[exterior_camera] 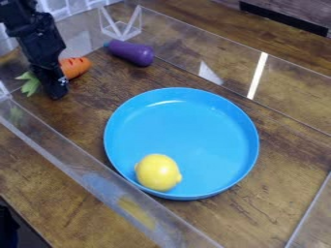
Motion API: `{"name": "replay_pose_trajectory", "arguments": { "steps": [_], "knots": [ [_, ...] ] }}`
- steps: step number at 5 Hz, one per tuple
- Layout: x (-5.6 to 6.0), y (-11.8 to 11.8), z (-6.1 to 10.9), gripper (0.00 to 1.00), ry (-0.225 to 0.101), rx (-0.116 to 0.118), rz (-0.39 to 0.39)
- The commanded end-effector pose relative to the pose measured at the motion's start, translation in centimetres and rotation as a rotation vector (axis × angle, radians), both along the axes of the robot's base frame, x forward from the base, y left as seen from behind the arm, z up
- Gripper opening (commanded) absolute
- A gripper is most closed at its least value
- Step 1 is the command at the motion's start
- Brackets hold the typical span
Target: Remove the purple eggplant from the blue tray and put it on the table
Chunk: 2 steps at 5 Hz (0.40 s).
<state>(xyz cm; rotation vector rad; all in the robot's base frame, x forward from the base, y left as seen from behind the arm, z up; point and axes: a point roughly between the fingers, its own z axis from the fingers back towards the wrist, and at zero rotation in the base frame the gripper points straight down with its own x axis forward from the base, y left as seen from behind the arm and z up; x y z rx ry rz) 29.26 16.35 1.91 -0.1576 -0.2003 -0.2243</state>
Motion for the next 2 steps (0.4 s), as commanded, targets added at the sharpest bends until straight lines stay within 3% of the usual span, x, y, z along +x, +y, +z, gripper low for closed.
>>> {"name": "replay_pose_trajectory", "arguments": {
  "steps": [1,2],
  "knots": [
    [-0.5,1.0,0.7,0.0,-0.015,0.011,-0.004],
    [-0.4,-0.1,0.7,0.0,-0.01,0.002,-0.06]
  ]
}}
